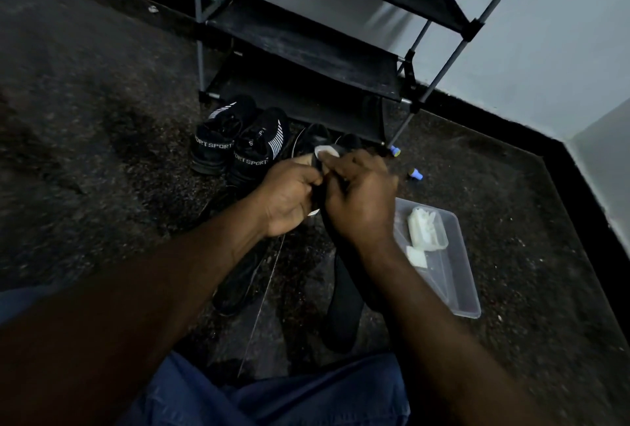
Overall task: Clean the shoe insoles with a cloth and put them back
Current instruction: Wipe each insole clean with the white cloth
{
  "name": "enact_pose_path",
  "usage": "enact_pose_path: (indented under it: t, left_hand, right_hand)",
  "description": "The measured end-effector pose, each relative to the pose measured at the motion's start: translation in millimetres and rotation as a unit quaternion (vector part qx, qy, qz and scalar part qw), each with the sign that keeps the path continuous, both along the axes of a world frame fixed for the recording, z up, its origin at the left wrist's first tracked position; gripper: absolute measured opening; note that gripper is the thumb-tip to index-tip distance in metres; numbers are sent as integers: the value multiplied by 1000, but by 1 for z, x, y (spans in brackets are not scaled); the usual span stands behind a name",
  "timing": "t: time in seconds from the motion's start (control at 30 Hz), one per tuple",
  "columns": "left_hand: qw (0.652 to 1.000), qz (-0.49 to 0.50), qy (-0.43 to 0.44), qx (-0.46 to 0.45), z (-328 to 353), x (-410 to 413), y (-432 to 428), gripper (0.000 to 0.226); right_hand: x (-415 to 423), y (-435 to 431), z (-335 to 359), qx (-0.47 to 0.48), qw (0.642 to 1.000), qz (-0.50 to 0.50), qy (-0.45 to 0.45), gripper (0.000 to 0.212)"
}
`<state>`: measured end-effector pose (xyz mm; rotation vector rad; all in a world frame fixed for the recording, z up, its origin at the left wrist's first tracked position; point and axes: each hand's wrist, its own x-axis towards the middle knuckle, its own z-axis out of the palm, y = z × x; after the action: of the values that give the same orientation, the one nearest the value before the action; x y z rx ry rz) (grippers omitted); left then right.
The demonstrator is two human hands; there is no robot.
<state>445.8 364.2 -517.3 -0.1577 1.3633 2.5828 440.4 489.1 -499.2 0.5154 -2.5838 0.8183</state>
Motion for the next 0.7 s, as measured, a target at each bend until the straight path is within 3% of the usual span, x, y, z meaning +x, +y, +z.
enact_pose_path:
  t: [0.13, 0.27, 0.33, 0.43, 0.7]
  left_hand:
    - [1000, -12, 5, 14, 3, 3, 7, 44]
    - [1000, -2, 1, 7, 0, 1, 2, 44]
    - [1000, 2, -3, 10, 0, 0, 1, 44]
    - [1000, 16, -12, 12, 0, -1, 6, 46]
    - [997, 65, -24, 40, 0, -6, -1, 40]
  right_hand:
    - [-17, 13, -1, -35, 996, -82, -8, 38]
    - [-3, 2, -1, -7, 1000, -13, 0, 43]
    - [-8, 9, -2, 13, 999, -34, 9, 39]
    - [-22, 21, -5, -35, 995, -91, -14, 35]
    - [-2, 28, -13, 5, 998, -54, -5, 38]
